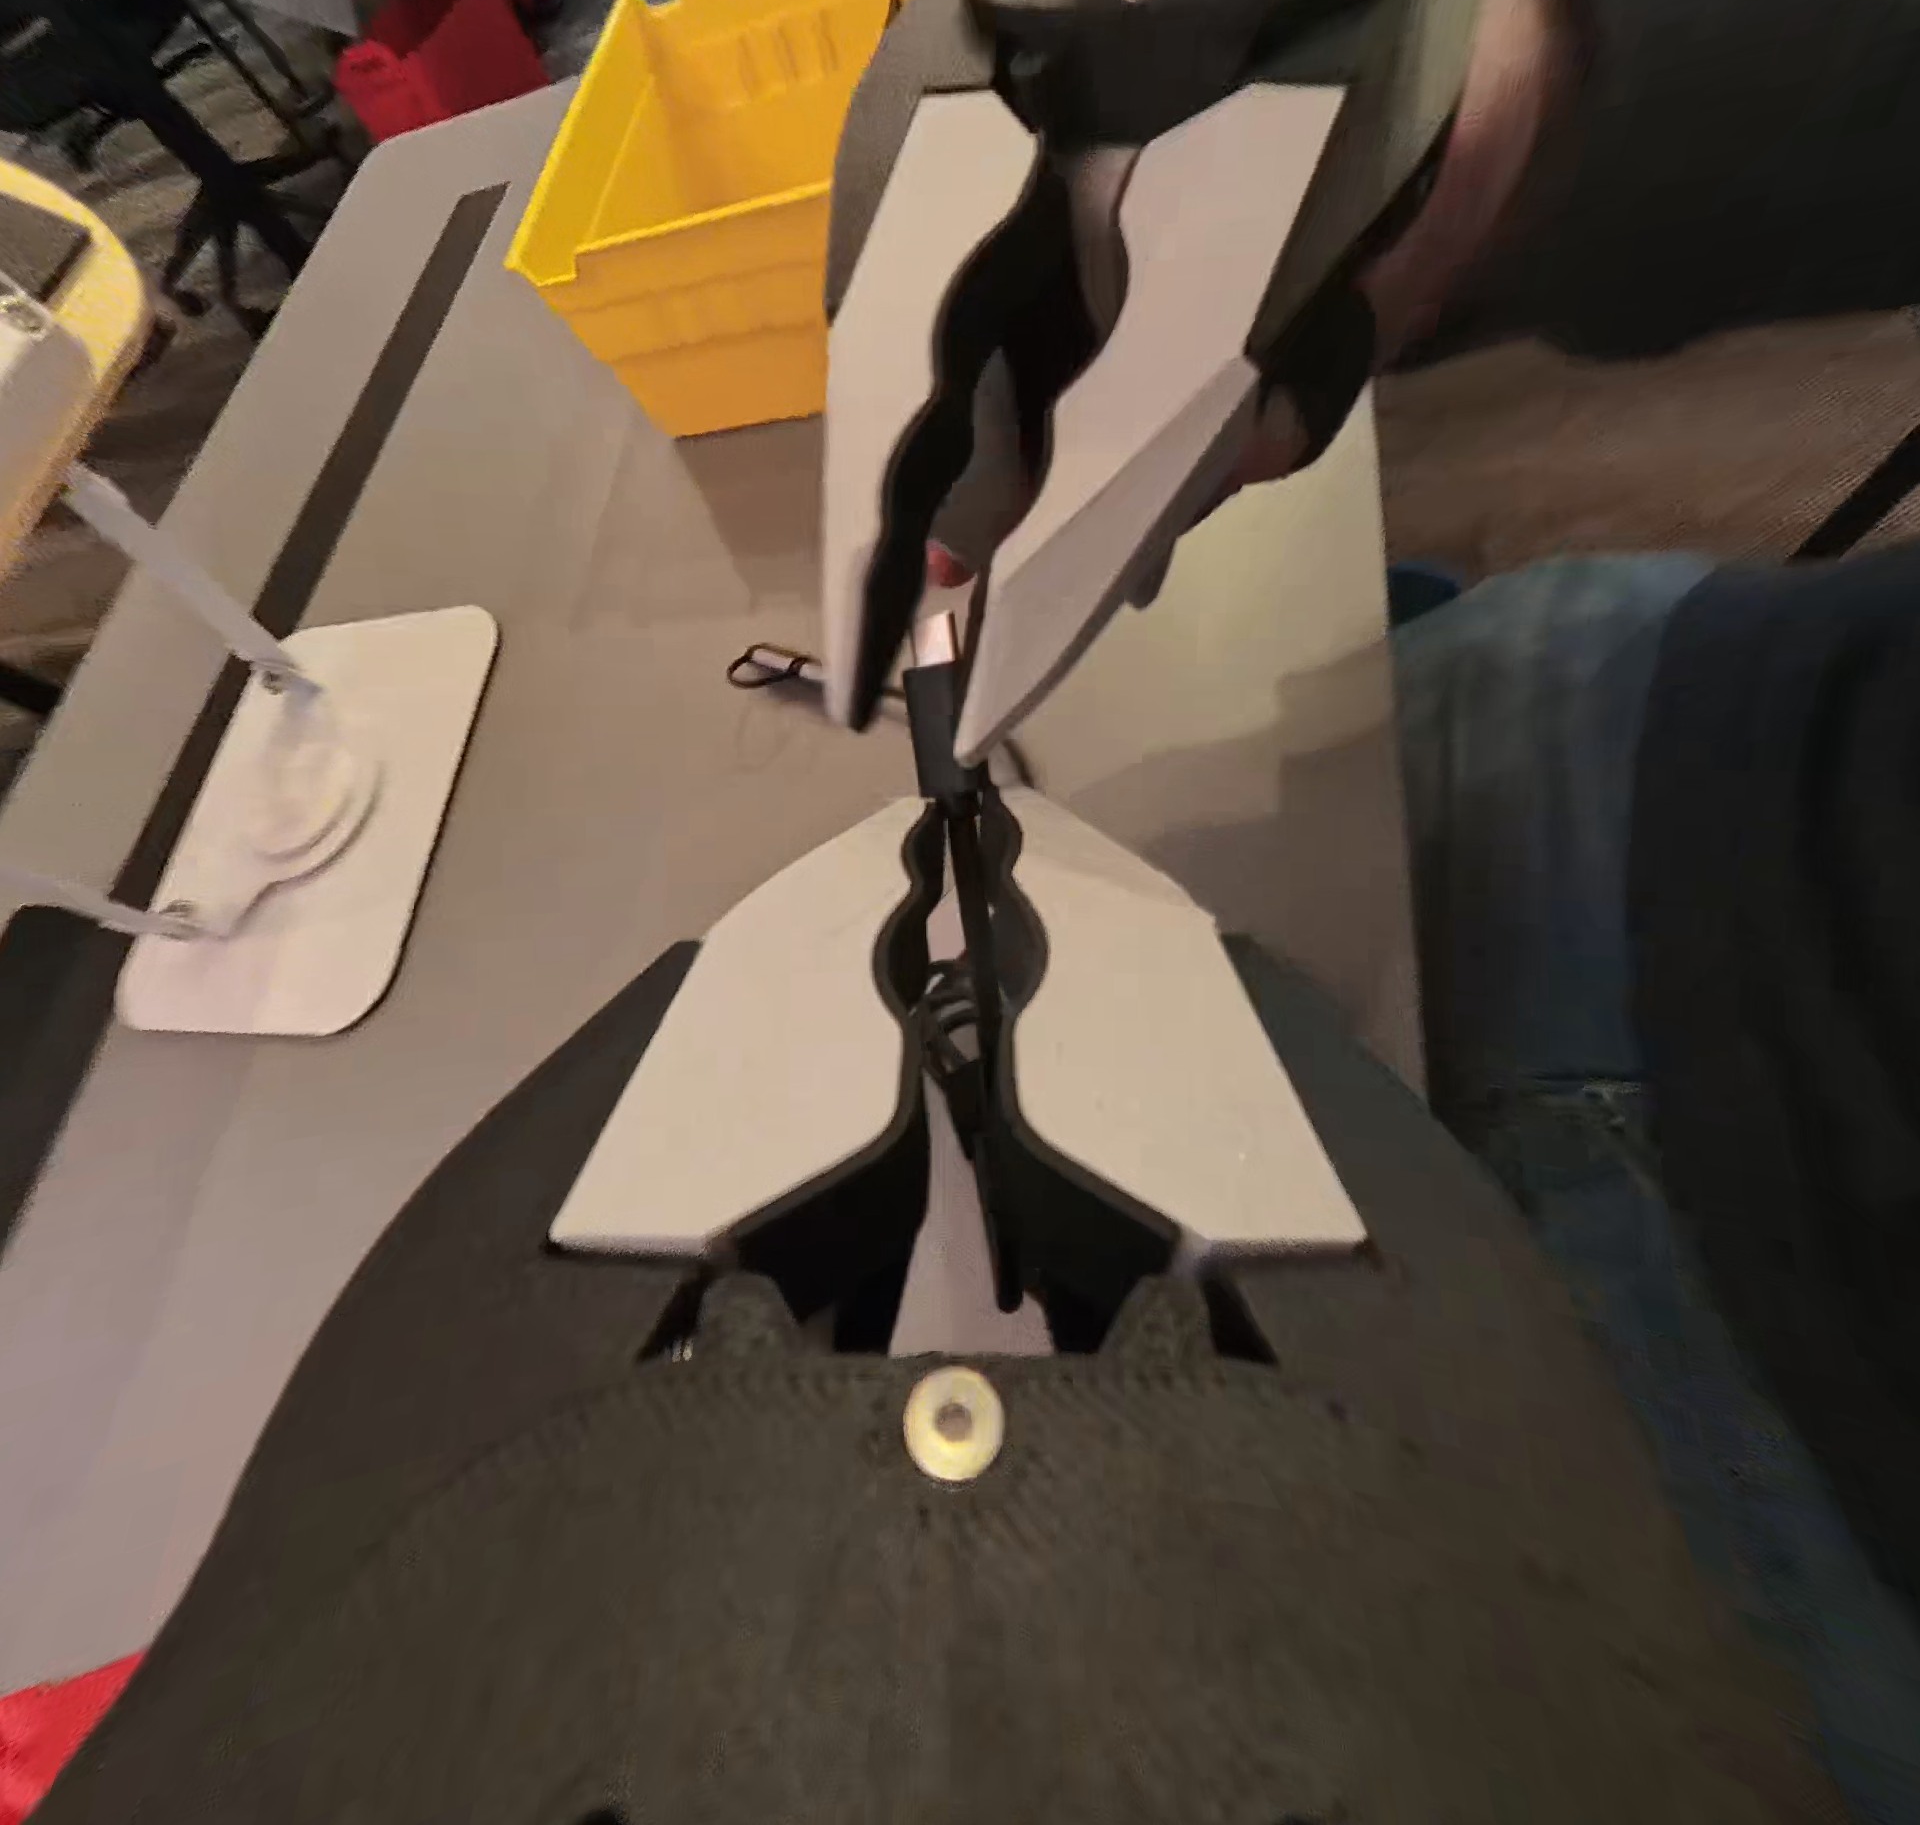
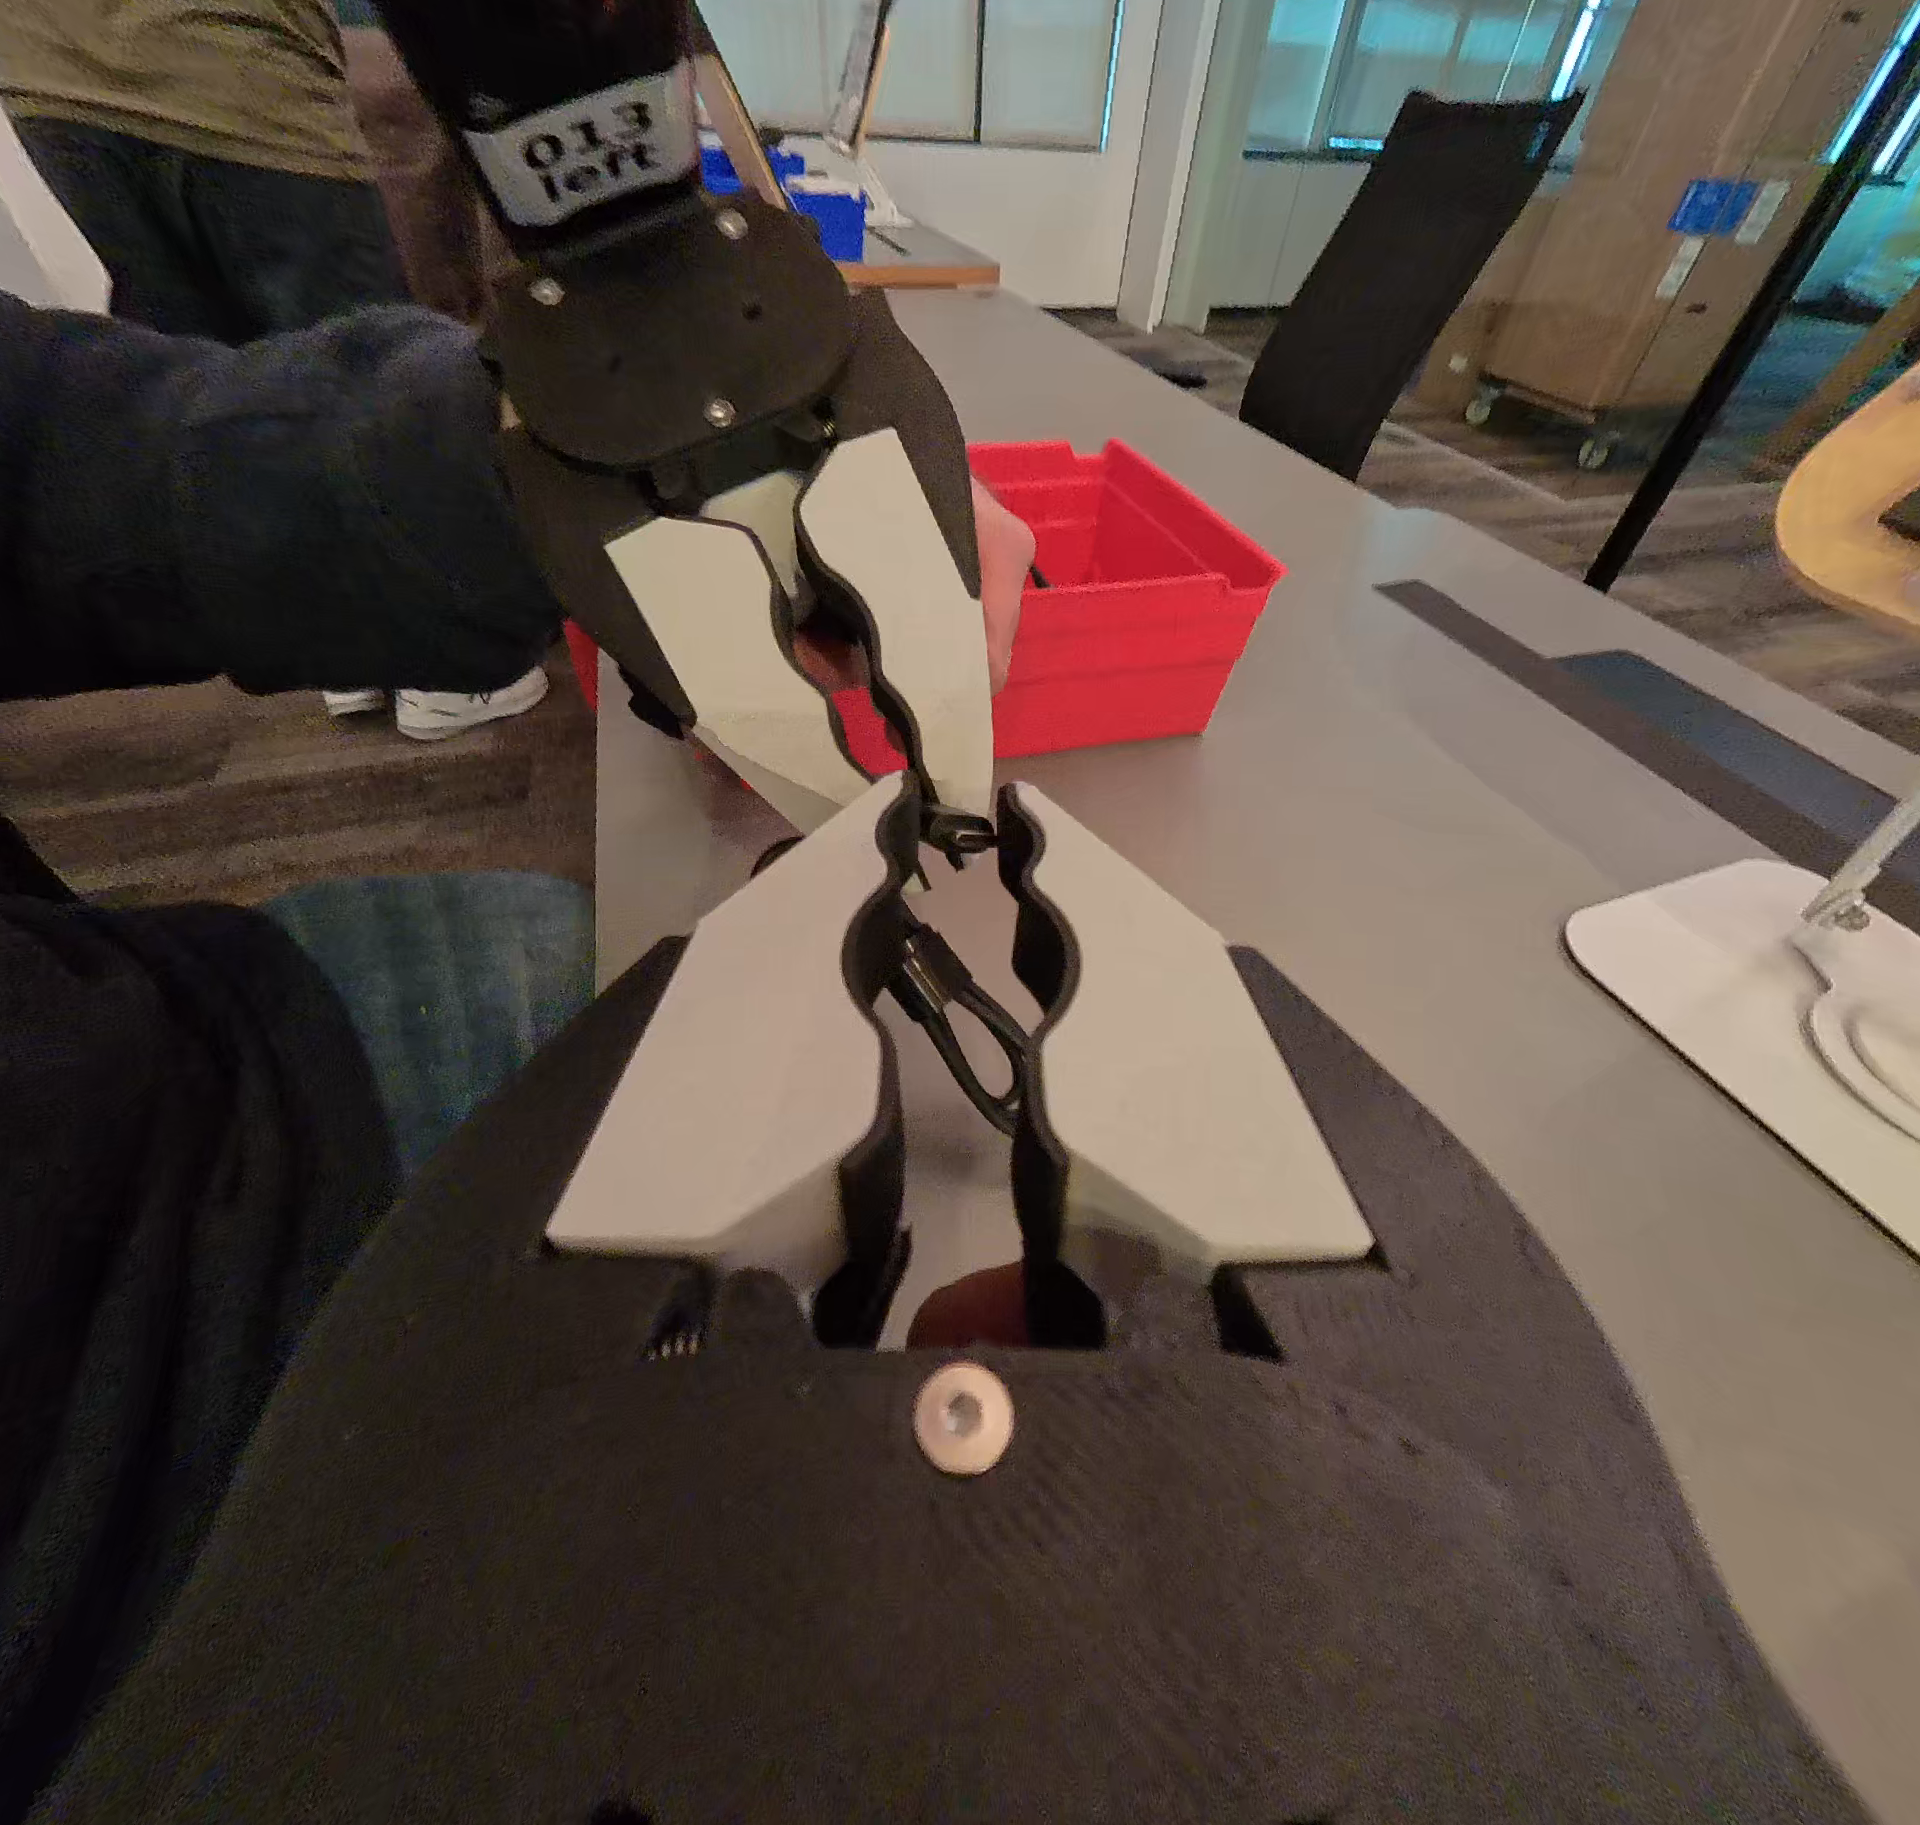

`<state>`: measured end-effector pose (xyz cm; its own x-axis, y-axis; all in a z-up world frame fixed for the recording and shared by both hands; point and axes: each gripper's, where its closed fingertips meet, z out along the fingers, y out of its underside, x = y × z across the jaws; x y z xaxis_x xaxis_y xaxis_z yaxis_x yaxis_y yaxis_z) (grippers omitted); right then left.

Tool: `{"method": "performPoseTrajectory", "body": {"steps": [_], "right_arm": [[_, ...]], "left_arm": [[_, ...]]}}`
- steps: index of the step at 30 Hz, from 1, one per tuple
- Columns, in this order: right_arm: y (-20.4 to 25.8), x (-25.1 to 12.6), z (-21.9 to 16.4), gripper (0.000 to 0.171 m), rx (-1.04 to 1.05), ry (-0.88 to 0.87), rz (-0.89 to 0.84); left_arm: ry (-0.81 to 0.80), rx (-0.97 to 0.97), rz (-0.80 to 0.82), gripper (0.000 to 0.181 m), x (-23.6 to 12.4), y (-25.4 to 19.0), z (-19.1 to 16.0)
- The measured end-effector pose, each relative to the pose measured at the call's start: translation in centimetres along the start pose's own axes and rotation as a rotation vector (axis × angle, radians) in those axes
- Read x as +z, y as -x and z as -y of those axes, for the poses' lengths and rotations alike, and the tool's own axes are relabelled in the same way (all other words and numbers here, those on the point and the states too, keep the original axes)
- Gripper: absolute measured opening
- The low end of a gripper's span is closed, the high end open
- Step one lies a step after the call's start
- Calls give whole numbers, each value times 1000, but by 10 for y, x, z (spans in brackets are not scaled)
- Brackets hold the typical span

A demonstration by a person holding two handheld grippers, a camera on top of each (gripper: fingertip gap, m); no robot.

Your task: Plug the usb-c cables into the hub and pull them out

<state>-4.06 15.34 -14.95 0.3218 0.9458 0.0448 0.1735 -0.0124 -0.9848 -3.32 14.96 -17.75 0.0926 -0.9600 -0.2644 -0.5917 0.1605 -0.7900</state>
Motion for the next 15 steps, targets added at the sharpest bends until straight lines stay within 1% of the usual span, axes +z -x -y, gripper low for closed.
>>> {"method": "performPoseTrajectory", "body": {"steps": [2, 4, 12, 15], "right_arm": [[1, 1, -6, 11, 9, 38, 7], [2, -1, -6, 10, 18, 44, 23], [6, -6, 1, 9, 46, -39, 73], [9, -7, 2, 9, 55, -38, 89]], "left_arm": [[53, 41, 31, 7, 2, 1, -5], [55, 61, 39, 7, 3, -1, -4], [38, 79, 40, 7, 1, -3, 3], [54, 116, 58, 7, -2, -3, 5]]}}
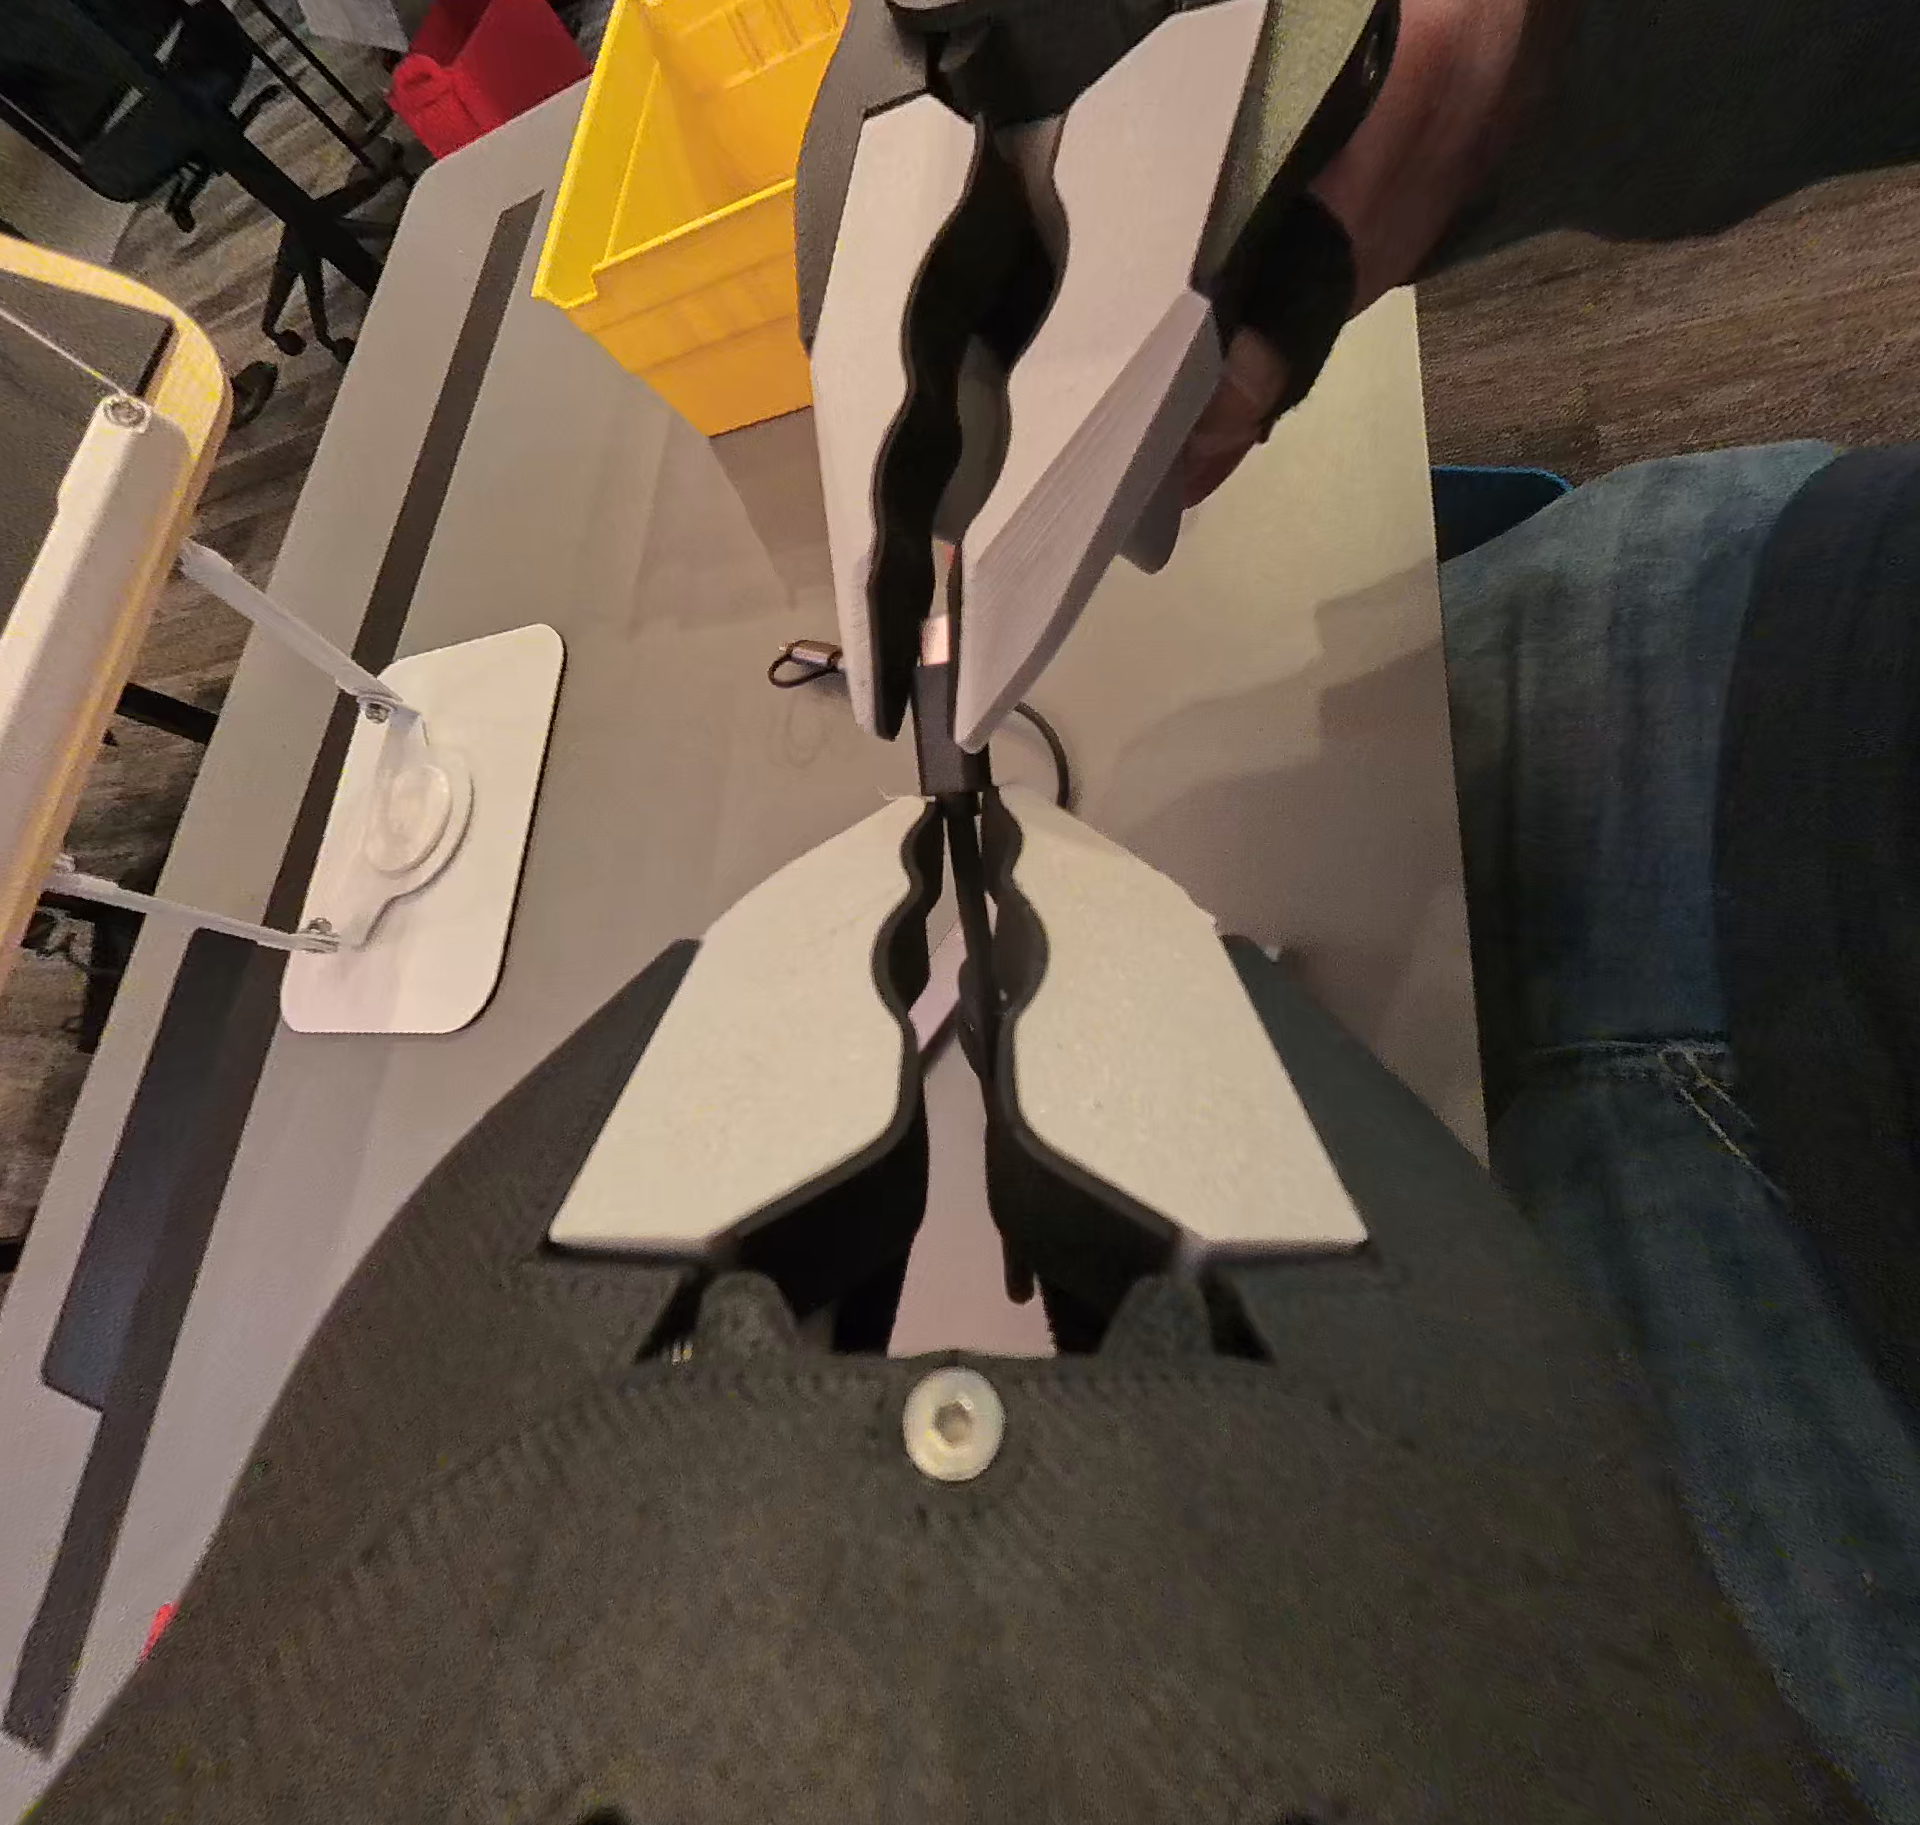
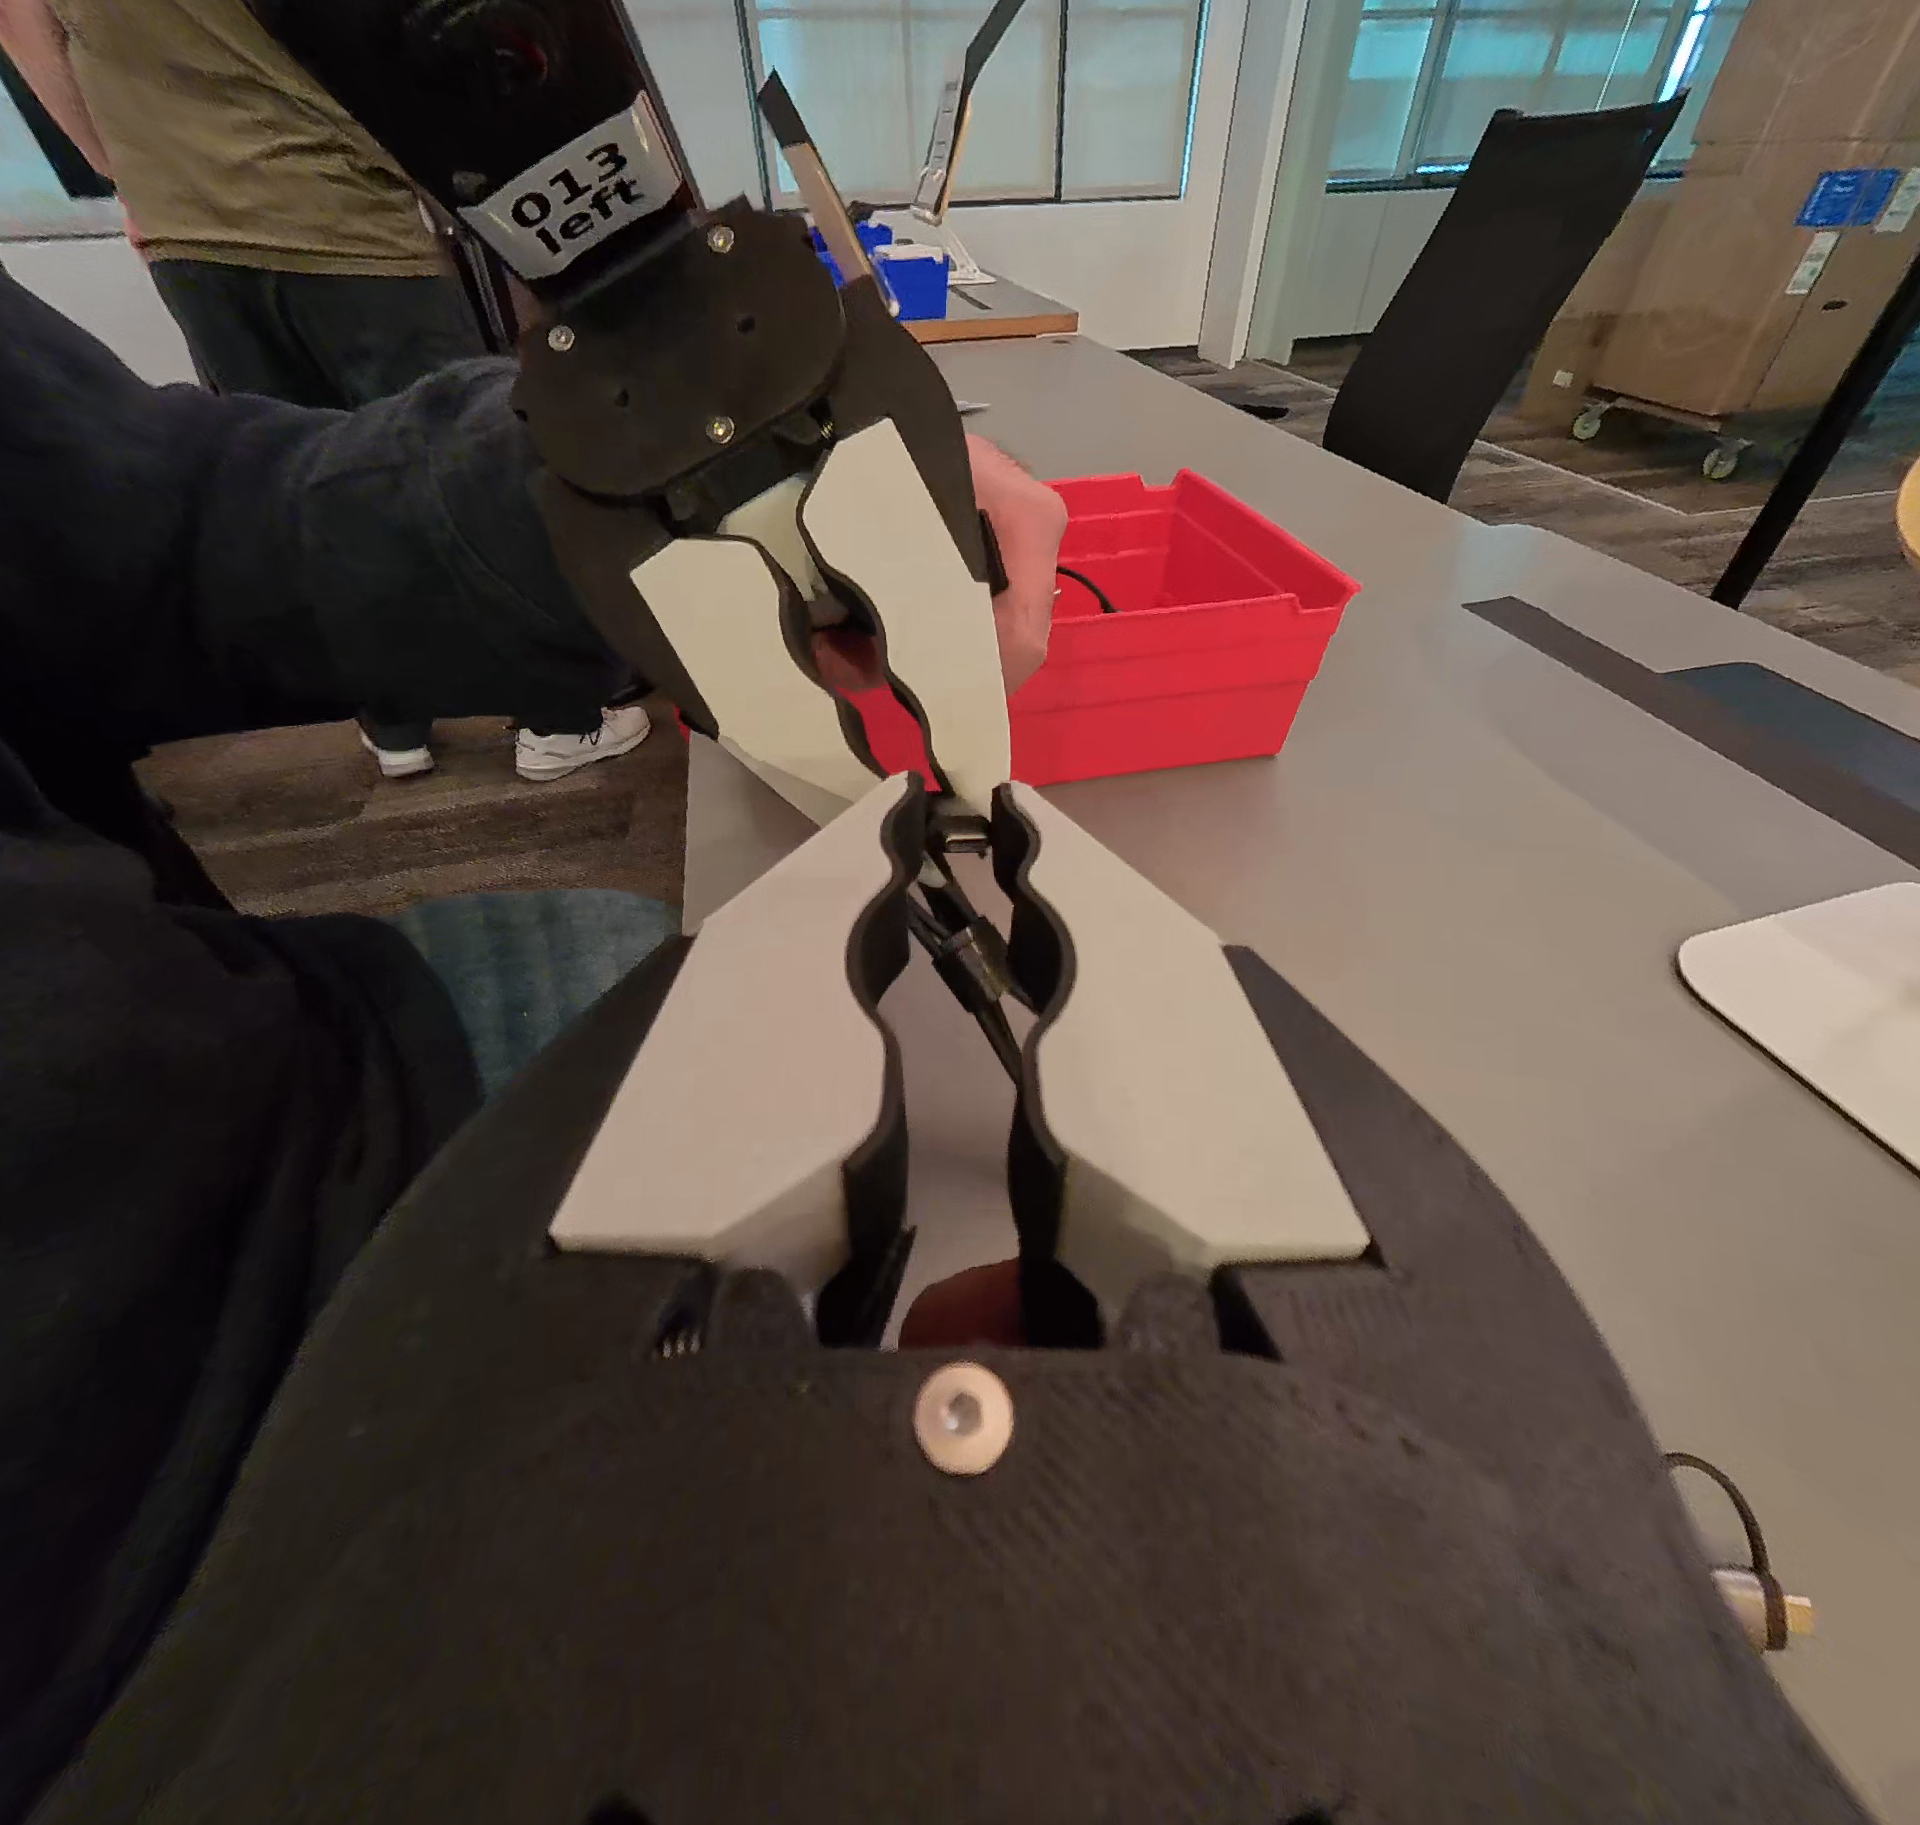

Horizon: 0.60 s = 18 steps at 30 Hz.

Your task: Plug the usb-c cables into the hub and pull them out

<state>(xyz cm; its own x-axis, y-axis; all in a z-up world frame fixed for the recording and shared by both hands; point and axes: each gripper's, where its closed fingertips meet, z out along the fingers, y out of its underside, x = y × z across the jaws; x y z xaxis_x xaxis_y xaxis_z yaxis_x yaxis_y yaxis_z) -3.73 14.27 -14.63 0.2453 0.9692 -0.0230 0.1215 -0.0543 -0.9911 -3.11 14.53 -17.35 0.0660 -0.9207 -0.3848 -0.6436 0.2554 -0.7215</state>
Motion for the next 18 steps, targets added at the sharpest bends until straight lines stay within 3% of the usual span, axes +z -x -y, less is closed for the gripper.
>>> {"method": "performPoseTrajectory", "body": {"steps": [18], "right_arm": [[18, 0, -19, 9, -99, 167, 69]], "left_arm": [[152, 213, -4, 7, 0, -16, -10]]}}
